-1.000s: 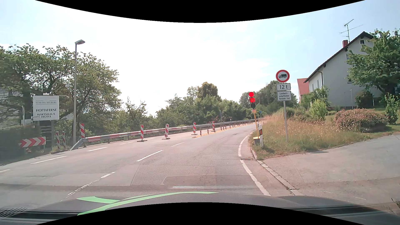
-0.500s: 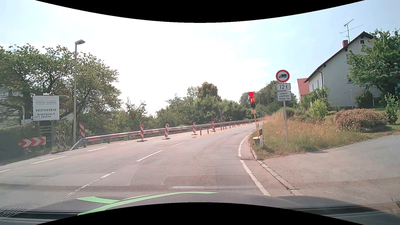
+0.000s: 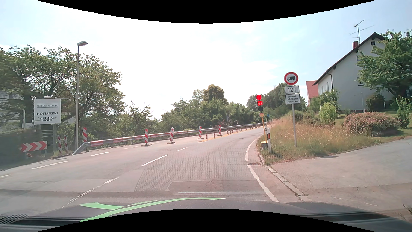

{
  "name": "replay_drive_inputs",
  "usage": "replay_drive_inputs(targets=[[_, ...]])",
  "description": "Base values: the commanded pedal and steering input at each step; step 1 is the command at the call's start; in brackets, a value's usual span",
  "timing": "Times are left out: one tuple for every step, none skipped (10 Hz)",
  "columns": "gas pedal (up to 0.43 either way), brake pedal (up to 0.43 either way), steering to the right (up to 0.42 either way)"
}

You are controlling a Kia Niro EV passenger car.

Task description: Follow the waypoints while adhering to traffic rules and regulations

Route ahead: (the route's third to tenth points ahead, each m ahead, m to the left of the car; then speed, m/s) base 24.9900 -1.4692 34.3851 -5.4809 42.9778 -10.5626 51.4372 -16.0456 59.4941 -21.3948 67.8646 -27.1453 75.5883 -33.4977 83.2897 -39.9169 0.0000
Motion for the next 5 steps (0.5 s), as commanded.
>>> replay_drive_inputs(targets=[[0.000, 0.329, 0.072], [0.000, 0.329, 0.072], [0.000, 0.329, 0.072], [0.000, 0.329, 0.072], [0.000, 0.329, 0.072]])
